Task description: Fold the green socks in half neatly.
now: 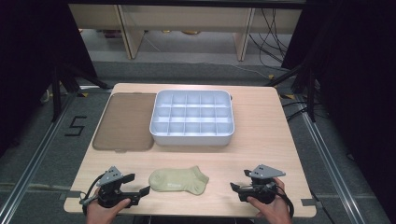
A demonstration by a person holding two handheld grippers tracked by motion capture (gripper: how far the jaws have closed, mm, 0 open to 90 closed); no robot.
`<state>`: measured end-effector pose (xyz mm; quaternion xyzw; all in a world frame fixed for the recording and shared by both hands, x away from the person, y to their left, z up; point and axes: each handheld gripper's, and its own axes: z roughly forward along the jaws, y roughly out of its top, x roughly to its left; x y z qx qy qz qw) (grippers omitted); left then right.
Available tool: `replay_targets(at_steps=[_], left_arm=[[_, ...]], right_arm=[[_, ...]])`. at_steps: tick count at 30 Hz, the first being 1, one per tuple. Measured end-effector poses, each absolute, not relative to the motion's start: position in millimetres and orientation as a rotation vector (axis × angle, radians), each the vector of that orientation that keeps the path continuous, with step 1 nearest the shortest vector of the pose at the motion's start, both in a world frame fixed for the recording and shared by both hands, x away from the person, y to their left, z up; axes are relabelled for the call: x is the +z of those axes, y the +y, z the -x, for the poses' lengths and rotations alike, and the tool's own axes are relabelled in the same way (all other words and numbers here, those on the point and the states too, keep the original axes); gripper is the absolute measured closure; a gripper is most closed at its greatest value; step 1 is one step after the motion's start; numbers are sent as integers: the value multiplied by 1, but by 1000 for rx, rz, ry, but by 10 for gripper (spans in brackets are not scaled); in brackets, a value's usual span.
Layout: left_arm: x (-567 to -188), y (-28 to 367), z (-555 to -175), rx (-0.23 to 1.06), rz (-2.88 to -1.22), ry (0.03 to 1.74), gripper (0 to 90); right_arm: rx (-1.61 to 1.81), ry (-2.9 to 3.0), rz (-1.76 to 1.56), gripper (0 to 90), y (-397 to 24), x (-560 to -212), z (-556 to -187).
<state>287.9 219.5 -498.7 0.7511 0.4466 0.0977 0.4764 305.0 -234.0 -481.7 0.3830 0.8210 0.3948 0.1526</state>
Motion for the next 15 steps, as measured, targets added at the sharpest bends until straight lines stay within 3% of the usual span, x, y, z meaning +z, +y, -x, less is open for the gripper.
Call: replay_targets(at_steps=[6, 15], left_arm=[[-498, 219, -288, 247, -1839, 1094, 153], [-498, 220, -288, 262, -1850, 1084, 157]], right_arm=[[1174, 2377, -1079, 297, -213, -479, -314], [1176, 2467, -985, 394, -175, -483, -330]])
